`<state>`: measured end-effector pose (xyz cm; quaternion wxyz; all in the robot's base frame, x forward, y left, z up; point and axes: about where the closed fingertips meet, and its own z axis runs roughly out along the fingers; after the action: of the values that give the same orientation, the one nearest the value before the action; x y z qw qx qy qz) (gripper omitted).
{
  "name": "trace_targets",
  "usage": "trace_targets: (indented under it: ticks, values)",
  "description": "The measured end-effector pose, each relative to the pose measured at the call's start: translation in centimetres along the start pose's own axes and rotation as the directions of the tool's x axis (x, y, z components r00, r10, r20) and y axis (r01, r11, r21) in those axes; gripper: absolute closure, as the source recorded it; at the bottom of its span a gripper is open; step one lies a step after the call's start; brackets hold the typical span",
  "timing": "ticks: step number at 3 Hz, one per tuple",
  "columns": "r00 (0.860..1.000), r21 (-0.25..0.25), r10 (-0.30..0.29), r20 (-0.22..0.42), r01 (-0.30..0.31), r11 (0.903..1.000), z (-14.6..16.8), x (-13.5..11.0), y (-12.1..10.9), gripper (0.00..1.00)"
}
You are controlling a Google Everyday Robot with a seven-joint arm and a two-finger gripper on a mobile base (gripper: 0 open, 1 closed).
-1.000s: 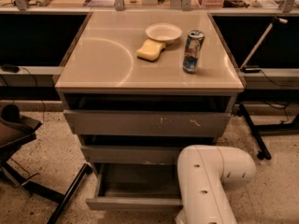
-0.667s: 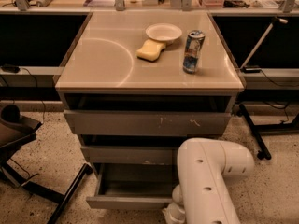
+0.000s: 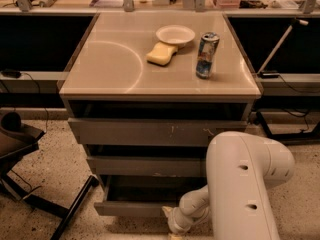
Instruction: Close bottom drawer
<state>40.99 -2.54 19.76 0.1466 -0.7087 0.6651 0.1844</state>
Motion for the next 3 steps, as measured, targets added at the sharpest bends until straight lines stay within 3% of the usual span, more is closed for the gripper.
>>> trace_targets:
  ticks: [1, 2, 3]
  values:
    - [1.0, 0.0, 0.0, 0.0, 0.0, 1.0, 0.0, 0.0, 0.0, 0.0]
    - [0.999, -0.024, 0.045, -0.019, -0.045, 0.9987, 0.9, 1.3, -1.5, 0.0]
    - [0.996, 0.012, 0.088, -0.013, -0.088, 0.9961, 0.9, 2.4, -6.2, 0.0]
